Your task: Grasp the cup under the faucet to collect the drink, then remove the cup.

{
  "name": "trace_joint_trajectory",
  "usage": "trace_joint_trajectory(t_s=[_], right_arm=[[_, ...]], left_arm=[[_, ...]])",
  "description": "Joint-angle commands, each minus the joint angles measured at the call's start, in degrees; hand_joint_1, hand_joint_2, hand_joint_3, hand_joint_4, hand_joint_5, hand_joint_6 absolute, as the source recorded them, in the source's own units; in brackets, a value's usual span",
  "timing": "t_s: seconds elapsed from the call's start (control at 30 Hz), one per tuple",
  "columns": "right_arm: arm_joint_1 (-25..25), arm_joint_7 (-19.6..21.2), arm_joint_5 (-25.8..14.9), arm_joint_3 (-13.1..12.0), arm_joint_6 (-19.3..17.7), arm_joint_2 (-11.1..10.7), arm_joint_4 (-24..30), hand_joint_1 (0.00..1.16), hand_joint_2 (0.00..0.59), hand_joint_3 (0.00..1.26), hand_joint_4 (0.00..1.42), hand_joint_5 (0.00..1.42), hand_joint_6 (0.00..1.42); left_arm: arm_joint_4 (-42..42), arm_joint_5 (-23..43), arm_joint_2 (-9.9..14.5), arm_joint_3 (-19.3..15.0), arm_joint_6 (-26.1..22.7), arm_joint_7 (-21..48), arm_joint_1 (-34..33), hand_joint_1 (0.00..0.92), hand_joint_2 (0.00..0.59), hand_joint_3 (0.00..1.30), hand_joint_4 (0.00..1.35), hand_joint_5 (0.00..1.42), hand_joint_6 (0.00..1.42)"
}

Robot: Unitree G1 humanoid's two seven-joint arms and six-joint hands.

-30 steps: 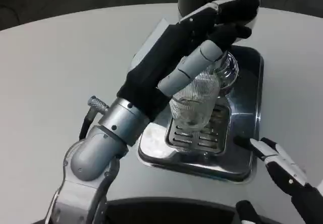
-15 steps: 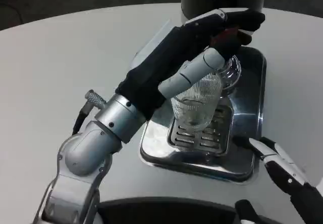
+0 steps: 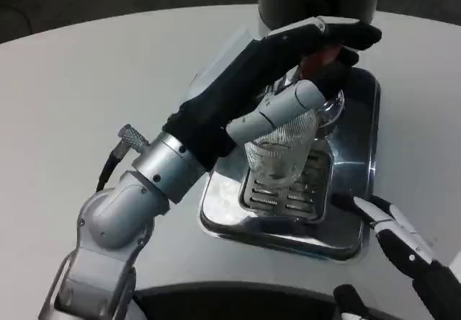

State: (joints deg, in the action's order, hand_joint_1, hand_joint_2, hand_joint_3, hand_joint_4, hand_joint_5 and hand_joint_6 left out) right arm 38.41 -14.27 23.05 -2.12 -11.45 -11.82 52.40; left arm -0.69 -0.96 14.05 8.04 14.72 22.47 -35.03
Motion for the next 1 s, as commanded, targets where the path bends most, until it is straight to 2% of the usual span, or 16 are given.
trace_joint_trajectory(t_s=[0.03, 0.43, 1.0], right_arm=[[0.2, 0.5, -0.1, 0.2, 0.5, 0.3, 0.1, 0.71, 0.518, 0.12, 0.08, 0.0, 0.0], [-0.4, 0.7, -0.2, 0.5, 1.1, 0.3, 0.0, 0.71, 0.518, 0.12, 0.08, 0.0, 0.0], [-1.5, 0.7, -0.2, 0.9, 2.1, 0.5, -0.1, 0.71, 0.518, 0.13, 0.08, 0.0, 0.0]], left_arm=[[-0.6, -2.1, 1.1, 1.7, 2.4, 1.8, 0.2, 0.056, 0.095, 0.38, 0.29, 0.33, 0.18], [-3.4, -2.6, 2.3, 1.7, 4.9, 2.5, 0.4, 0.042, 0.094, 0.4, 0.29, 0.33, 0.18], [-6.2, -7.6, 4.5, 3.0, 10.3, 0.8, -0.4, 0.025, 0.089, 0.42, 0.29, 0.33, 0.18]])
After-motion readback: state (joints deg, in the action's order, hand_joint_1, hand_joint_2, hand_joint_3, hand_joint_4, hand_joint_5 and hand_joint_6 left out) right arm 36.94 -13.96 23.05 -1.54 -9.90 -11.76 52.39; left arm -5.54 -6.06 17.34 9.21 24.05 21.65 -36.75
